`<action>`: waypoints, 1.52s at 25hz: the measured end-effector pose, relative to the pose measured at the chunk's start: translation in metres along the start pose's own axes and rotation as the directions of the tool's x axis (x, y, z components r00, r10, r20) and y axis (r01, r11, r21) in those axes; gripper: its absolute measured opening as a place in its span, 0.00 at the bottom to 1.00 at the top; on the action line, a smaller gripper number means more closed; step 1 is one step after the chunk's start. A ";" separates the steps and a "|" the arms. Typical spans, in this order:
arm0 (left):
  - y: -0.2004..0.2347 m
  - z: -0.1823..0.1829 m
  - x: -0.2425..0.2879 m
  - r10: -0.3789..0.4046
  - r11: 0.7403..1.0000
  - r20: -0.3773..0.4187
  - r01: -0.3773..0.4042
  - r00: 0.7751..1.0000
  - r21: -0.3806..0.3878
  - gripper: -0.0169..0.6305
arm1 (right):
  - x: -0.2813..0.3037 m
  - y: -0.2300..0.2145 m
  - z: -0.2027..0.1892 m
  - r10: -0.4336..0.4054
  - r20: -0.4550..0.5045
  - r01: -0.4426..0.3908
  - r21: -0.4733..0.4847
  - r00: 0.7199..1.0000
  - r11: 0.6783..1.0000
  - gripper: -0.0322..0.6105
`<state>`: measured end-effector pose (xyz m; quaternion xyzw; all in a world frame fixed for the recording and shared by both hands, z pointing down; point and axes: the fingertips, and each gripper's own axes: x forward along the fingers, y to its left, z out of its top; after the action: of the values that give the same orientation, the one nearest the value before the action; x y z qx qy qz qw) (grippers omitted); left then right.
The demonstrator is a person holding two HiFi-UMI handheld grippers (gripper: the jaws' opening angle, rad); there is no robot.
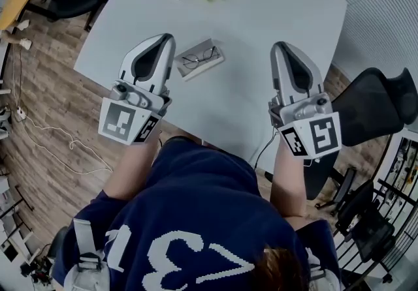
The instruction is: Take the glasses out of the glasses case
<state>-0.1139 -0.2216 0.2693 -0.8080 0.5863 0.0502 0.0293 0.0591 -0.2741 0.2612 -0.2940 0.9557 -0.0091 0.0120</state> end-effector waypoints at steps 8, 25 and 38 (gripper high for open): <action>0.036 -0.031 0.017 -0.015 0.999 -0.051 0.012 0.999 -0.047 0.05 | 0.072 0.045 -0.110 0.256 -0.384 -0.293 -0.041 0.887 0.955 0.10; 0.087 -0.079 -0.016 0.071 0.991 -0.154 -0.088 0.985 -0.105 0.05 | 0.108 0.098 -0.346 0.263 -0.917 -0.807 -0.098 0.301 0.582 0.24; 0.101 -0.074 -0.020 0.102 0.990 -0.148 -0.115 0.984 -0.087 0.05 | 0.102 0.104 -0.314 0.290 -0.880 -0.840 -0.190 0.375 0.508 0.10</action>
<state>-0.2123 -0.2417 0.3459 -0.7768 0.6271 0.0213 -0.0542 -0.0926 -0.2426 0.5712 0.1310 0.8446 0.1888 -0.4836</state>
